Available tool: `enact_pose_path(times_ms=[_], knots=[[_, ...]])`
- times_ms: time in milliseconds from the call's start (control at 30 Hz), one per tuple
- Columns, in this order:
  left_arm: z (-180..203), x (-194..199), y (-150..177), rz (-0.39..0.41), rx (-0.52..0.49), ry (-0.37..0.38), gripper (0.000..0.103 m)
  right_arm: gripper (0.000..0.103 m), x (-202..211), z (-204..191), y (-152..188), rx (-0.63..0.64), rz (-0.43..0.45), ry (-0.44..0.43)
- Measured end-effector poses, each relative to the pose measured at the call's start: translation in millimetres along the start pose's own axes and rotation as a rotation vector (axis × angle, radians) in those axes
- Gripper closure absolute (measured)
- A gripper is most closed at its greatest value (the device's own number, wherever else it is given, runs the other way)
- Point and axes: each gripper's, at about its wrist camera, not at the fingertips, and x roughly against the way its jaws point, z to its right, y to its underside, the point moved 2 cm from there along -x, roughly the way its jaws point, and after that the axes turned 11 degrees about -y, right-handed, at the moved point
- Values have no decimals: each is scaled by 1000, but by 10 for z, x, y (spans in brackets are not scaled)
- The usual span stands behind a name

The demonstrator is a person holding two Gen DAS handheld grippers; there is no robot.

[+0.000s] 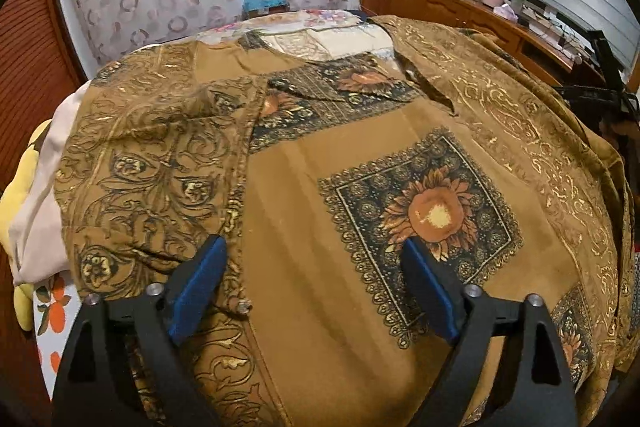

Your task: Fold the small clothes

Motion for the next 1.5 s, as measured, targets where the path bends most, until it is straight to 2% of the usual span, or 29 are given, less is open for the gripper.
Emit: enact_pose_path(times_ms=[100,167,233,300,467,600,733,833,867,900,933,1000,1167,1333,1500], knots=[[16,-7,-11,-3,-6,2,9,60,24,96,-30,-1,8,-1],[28,-24,-9,-14,-9,3,0,68,110,163,-59,-10,21,3],[40,-26,-9,-15,-13,-4,0,82,178,192,-43,-10,32,6],[63,-16,3,-15,-13,-4,0,91,217,189,-37,-2,47,10],[67,-18,-5,-16,-13,-5,0,94,492,-58,-93,63,157,7],[74,-19,-6,-16,-14,-6,0,94,635,-559,-185,205,217,14],[81,-11,0,-16,-14,-5,0,94,619,-1197,-215,332,225,-61],[80,-11,-5,-16,-14,-6,0,94,494,-1612,-118,391,192,-135],[66,-23,-11,-16,-14,-5,0,92,459,-1709,-71,404,181,-164],[67,-23,-12,-16,-14,-5,0,80,433,-1784,-25,416,172,-184],[71,-20,-11,-16,-14,-6,0,60,418,-1835,16,426,166,-180],[67,-23,-14,-16,-14,-5,0,43,439,-1842,63,428,175,-186],[72,-6,-19,-14,-13,-14,0,42,471,-1429,-6,335,183,-115],[-30,240,-87,71,49,14,0,42,181,-1054,-1,236,90,-57],[-154,484,-227,143,88,28,0,42,-106,-859,85,125,21,-117]])
